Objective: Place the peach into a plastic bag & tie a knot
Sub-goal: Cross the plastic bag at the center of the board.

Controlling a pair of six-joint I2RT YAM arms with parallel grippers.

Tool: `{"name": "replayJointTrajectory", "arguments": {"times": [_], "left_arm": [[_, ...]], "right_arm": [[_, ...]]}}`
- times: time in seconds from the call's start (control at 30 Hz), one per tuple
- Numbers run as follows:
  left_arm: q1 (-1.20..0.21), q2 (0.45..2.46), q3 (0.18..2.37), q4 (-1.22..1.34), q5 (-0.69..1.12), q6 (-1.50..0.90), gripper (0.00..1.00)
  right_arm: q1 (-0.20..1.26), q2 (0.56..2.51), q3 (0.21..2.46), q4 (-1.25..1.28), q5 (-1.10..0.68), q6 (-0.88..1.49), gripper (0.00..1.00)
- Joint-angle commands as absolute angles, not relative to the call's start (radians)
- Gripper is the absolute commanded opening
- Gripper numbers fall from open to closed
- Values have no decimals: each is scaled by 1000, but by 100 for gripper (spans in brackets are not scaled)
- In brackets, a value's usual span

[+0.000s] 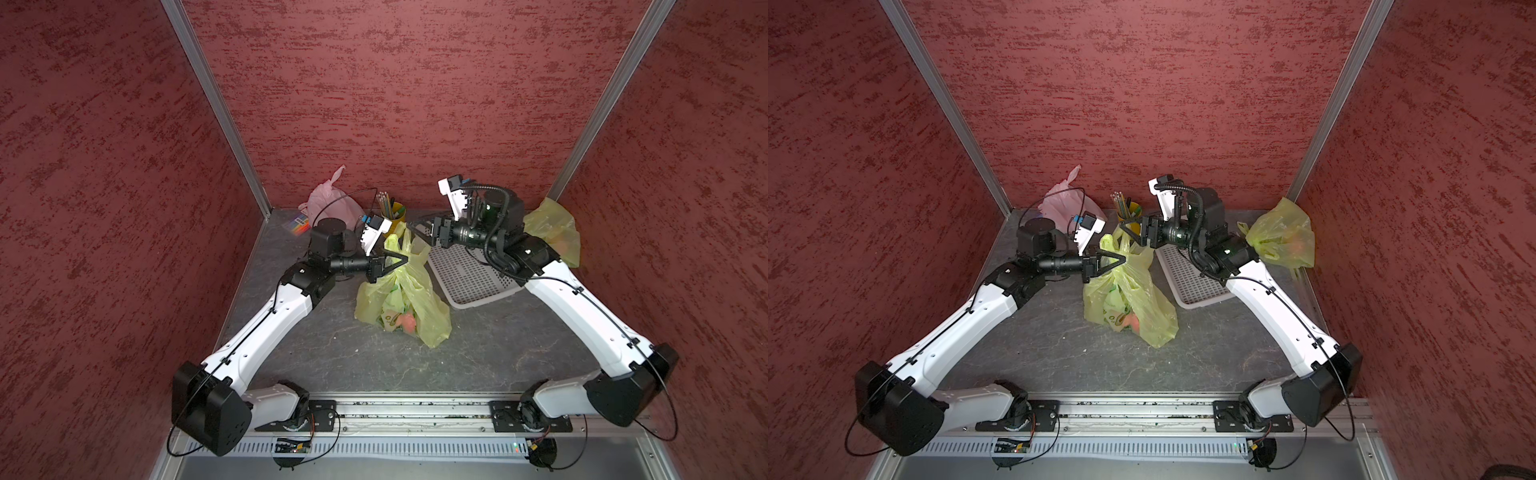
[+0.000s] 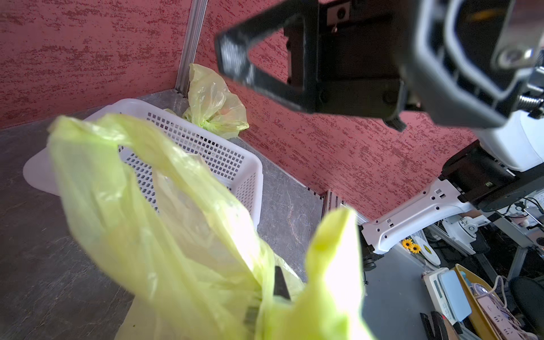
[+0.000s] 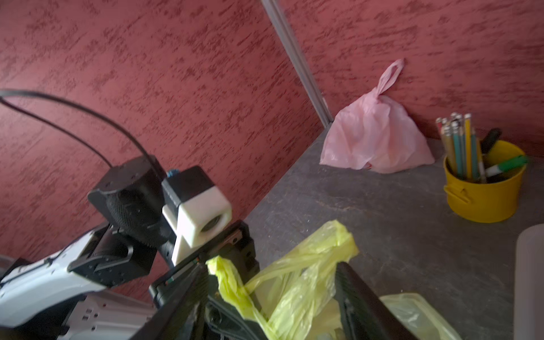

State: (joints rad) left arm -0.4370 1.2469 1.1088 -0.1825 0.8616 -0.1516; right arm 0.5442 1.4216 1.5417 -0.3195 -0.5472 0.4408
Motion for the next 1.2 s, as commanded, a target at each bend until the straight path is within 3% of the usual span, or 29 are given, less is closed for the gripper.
{"name": "replayJointTrajectory", "arguments": {"times": [0.0,0.23,0.37,0.5,0.67,0.77,0.87,1.0,1.17], "left_arm": [[-434,1230,1103,-185,864,-134,0],[-438,1235,1106,-189,867,-135,0],[-439,1233,1105,-191,866,-134,0],[-438,1239,1105,-206,859,-128,0],[-429,1259,1087,-214,822,-137,2],[-424,1273,1061,-186,810,-158,15],[-421,1287,1040,-155,806,-174,22],[-419,1308,1025,-127,805,-192,26],[-404,1324,1013,-94,790,-223,23]], "right_arm": [[549,1491,1571,-391,-502,470,79],[549,1603,1612,-358,-586,505,82],[549,1655,1639,-330,-639,523,74],[549,1648,1628,-268,-667,543,48],[549,1610,1607,-225,-689,558,0],[549,1579,1568,-194,-694,576,0],[549,1552,1532,-178,-683,589,0],[549,1504,1478,-149,-651,602,0],[553,1428,1414,-122,-594,622,0]]}}
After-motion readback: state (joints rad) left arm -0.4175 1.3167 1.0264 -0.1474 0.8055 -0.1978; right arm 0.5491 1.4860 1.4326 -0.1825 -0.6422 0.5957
